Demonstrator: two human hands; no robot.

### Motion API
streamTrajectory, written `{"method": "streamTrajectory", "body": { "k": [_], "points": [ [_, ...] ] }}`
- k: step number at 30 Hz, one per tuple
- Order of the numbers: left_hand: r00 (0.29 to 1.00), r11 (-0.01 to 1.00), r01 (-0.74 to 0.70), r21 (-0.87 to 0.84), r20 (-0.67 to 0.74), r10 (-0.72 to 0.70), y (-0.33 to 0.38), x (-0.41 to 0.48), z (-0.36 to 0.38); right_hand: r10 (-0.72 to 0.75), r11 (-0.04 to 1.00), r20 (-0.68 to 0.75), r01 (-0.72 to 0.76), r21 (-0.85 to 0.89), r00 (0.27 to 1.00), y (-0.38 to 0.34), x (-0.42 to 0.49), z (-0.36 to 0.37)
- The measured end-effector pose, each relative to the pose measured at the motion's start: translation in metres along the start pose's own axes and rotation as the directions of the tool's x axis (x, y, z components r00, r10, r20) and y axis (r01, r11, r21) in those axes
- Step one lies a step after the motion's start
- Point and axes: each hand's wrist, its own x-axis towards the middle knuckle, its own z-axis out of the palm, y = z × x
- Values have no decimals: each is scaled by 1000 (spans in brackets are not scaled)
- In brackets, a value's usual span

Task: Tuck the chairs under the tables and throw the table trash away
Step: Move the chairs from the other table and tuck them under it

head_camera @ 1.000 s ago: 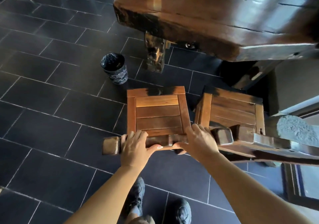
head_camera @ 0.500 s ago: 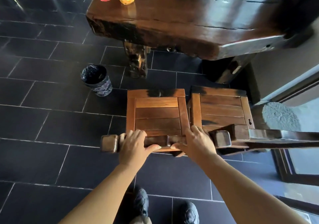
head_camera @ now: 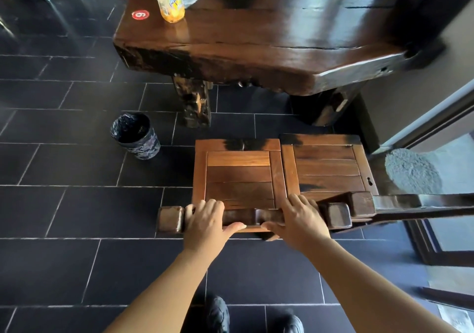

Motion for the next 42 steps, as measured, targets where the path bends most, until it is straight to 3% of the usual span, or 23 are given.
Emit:
{"method": "streamTrajectory", "body": {
  "k": [5, 13, 24, 42],
  "points": [
    [997, 997, -40, 67, 64, 36, -2, 10, -10, -34, 999, -114, 31, -33, 993, 0, 1, 8],
    [999, 994, -53, 94, 10, 52, -6, 11, -8, -113, 993, -223, 106, -43, 968, 7, 7, 18],
    [997, 987, -54, 149, 57, 46, -19, 67, -6, -74, 997, -163, 69, -36, 984, 8, 60, -1],
    [990, 991, -42, 130, 137, 23, -56, 207, 5, -86, 996, -185, 84, -18, 979, 13, 197, -35]
  ]
}}
